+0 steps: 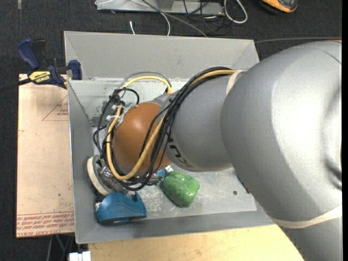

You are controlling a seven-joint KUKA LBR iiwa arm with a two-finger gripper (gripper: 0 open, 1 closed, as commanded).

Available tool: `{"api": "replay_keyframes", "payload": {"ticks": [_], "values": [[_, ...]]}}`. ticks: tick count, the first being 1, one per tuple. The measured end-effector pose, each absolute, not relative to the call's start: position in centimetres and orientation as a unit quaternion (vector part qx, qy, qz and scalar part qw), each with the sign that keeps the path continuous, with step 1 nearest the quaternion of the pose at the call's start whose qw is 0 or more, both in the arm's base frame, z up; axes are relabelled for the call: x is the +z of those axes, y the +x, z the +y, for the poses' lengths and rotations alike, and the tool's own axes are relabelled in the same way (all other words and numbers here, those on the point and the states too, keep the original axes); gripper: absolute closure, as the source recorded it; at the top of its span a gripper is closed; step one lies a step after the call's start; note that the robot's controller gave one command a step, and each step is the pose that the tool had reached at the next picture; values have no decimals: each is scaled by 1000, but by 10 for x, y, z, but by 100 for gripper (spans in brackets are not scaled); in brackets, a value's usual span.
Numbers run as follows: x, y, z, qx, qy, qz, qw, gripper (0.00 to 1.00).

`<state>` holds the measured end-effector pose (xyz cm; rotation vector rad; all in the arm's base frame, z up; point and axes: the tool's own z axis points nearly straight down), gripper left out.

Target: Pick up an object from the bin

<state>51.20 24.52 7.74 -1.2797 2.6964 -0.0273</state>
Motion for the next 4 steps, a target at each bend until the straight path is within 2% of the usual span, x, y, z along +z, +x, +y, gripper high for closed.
{"api": "replay_keyframes", "payload": {"ticks": [1,2,3,4], "values": [[79,497,246,-11,-458,884,89,100],[75,506,247,-23,-575,813,87,100],[75,494,251,-32,-627,773,97,100],[184,504,249,-25,-594,799,89,100]]}}
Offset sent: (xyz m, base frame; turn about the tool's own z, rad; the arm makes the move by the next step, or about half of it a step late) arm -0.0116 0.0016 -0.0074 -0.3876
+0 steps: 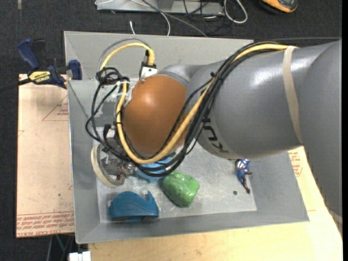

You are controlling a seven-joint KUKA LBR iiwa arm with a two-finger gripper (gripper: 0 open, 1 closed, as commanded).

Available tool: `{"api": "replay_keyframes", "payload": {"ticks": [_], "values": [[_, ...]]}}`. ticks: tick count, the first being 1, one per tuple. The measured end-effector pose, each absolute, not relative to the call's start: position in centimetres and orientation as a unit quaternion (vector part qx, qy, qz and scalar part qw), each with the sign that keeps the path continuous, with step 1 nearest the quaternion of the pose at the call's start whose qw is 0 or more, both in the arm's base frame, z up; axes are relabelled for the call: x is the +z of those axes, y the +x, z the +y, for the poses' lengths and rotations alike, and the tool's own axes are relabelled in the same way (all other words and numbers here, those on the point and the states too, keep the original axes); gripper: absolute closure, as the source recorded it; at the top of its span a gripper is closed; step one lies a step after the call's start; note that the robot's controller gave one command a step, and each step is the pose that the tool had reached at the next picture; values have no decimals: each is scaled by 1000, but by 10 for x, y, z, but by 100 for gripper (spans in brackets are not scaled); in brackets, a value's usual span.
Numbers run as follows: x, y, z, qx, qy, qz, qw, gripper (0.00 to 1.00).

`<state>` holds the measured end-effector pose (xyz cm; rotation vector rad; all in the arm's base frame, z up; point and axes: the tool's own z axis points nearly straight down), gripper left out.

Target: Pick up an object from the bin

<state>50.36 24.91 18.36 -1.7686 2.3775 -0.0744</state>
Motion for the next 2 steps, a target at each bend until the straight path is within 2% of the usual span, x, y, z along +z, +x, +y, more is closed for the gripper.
{"api": "replay_keyframes", "payload": {"ticks": [1,2], "values": [[112,495,235,-28,-611,785,95,100],[122,486,243,-31,-642,760,94,100]]}}
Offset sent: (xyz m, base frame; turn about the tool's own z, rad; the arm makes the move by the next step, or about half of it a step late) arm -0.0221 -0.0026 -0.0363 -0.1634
